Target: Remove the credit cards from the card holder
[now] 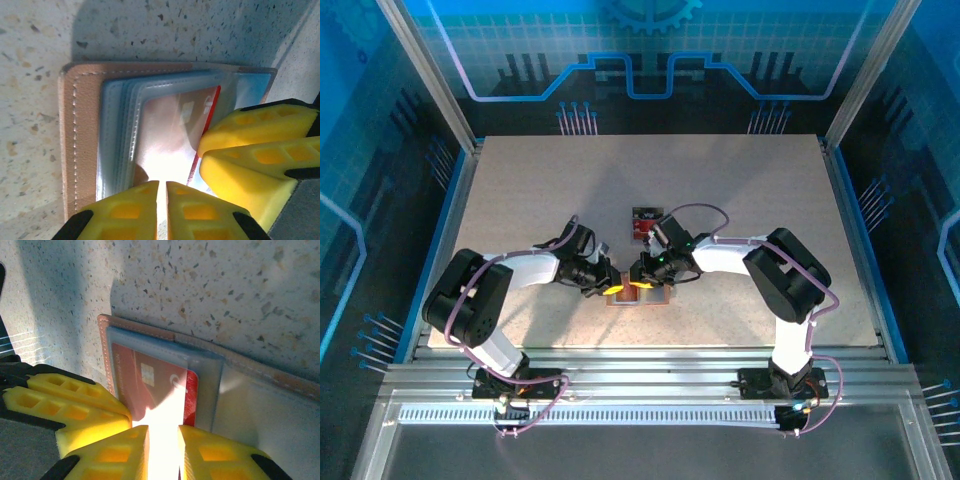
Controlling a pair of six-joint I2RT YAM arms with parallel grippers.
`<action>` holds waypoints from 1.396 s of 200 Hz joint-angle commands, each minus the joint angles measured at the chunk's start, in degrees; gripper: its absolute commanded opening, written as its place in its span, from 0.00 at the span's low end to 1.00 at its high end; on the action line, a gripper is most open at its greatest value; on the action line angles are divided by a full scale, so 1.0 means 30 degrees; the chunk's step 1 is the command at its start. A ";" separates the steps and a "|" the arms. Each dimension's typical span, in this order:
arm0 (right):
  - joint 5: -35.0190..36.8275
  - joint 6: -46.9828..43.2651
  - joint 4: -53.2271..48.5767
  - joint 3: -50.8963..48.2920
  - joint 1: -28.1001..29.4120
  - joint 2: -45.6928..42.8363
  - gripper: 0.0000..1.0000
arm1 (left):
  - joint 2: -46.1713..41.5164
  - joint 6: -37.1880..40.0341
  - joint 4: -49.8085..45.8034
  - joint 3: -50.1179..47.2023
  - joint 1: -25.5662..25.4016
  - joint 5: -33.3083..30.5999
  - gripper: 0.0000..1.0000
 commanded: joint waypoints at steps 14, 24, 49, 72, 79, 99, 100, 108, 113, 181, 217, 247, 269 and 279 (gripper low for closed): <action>0.0139 0.0137 -0.0154 -0.0397 0.0309 -0.0166 0.22 | 0.0263 0.0333 -0.0116 -0.0254 0.0219 -0.0071 0.11; 0.0213 0.0107 -0.0246 -0.0415 0.0307 -0.0187 0.22 | 0.0282 0.0353 -0.0117 -0.0313 0.0223 -0.0104 0.11; 0.0334 0.0003 -0.0379 -0.0407 0.0302 -0.0216 0.22 | 0.0256 0.0309 -0.0005 -0.0429 0.0215 0.0008 0.11; 0.0444 -0.0056 -0.0560 -0.0325 0.0313 -0.0245 0.22 | 0.0212 0.0211 0.0032 -0.0517 0.0215 -0.0017 0.11; 0.0461 -0.0113 -0.0626 -0.0312 0.0301 -0.0260 0.22 | 0.0169 0.0185 0.0037 -0.0547 0.0230 -0.0044 0.12; 0.0617 -0.0232 -0.0893 -0.0229 0.0289 -0.0298 0.22 | 0.0138 0.0131 0.0044 -0.0603 0.0215 -0.0040 0.11; 0.0620 -0.0233 -0.0911 -0.0226 0.0287 -0.0323 0.22 | 0.0138 0.0142 0.0043 -0.0605 0.0215 -0.0043 0.11; 0.0711 -0.0273 -0.1026 -0.0234 0.0302 -0.0345 0.22 | 0.0138 0.0159 0.0043 -0.0622 0.0231 -0.0018 0.11; 0.0745 -0.0342 -0.1109 -0.0202 0.0301 -0.0370 0.22 | 0.0113 0.0152 0.0044 -0.0635 0.0231 -0.0059 0.11; 0.1181 -0.0644 -0.1716 -0.0219 0.0304 -0.0662 0.22 | -0.0023 0.0094 0.0044 -0.0871 0.0242 -0.0130 0.12; 0.1377 -0.0734 -0.1851 -0.0258 0.0304 -0.0744 0.22 | -0.0202 0.0071 0.0018 -0.0957 0.0248 -0.0171 0.11; 0.1627 -0.0906 -0.2208 -0.0234 0.0302 -0.0819 0.22 | -0.0388 0.0048 0.0028 -0.1021 0.0248 -0.0222 0.12; 0.1823 -0.1103 -0.2646 -0.0079 0.0287 -0.0908 0.22 | -0.0476 0.0020 -0.0022 -0.1017 0.0259 -0.0244 0.12; 0.1777 -0.1066 -0.2628 -0.0018 0.0309 -0.1061 0.22 | -0.0502 0.0005 -0.0046 -0.0987 0.0253 -0.0229 0.12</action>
